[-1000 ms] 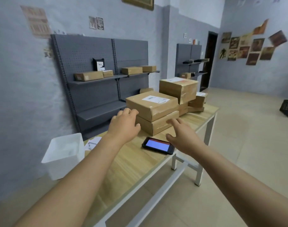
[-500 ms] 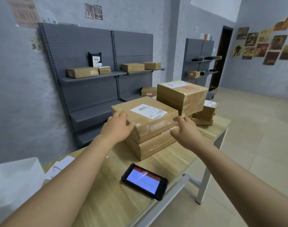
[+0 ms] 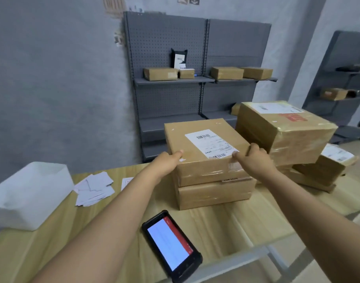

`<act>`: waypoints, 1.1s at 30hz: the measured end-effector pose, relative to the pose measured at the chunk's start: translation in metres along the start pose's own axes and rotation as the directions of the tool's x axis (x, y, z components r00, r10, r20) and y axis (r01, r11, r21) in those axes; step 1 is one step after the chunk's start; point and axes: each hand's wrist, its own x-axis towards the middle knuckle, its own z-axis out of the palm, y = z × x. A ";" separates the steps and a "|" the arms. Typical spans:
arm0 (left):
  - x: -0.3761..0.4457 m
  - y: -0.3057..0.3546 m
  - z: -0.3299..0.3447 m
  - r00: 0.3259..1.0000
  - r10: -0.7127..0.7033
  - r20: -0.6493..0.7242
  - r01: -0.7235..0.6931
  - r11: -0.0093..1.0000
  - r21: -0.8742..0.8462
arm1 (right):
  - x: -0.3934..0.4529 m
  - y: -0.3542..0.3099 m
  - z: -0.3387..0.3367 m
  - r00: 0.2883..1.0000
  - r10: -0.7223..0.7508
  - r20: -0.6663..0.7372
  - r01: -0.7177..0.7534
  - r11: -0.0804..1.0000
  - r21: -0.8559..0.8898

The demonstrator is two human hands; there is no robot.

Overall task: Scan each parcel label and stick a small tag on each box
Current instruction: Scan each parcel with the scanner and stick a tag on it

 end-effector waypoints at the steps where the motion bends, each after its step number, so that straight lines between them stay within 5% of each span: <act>1: -0.002 -0.001 0.002 1.000 -0.017 0.025 0.019 0.997 -0.079 | 0.002 0.001 0.001 1.000 0.002 -0.005 -0.002 1.000 0.027; 5: -0.014 -0.001 -0.002 0.998 0.008 -0.058 -0.020 0.974 -0.225 | -0.004 -0.003 -0.001 0.997 -0.053 -0.063 0.057 0.996 0.068; 13: -0.071 -0.027 -0.067 0.958 0.039 -0.286 -0.099 0.974 -0.201 | -0.069 -0.055 0.000 0.972 -0.197 -0.126 0.217 0.961 0.173; 17: -0.122 -0.069 -0.112 0.923 0.016 -0.386 -0.092 0.980 -0.178 | -0.123 -0.091 0.022 0.968 -0.247 -0.051 0.252 0.945 0.208; 33: -0.254 -0.225 -0.175 0.975 -0.096 -0.200 0.075 0.991 -0.110 | -0.301 -0.107 0.116 0.939 -0.241 0.246 0.181 0.954 0.240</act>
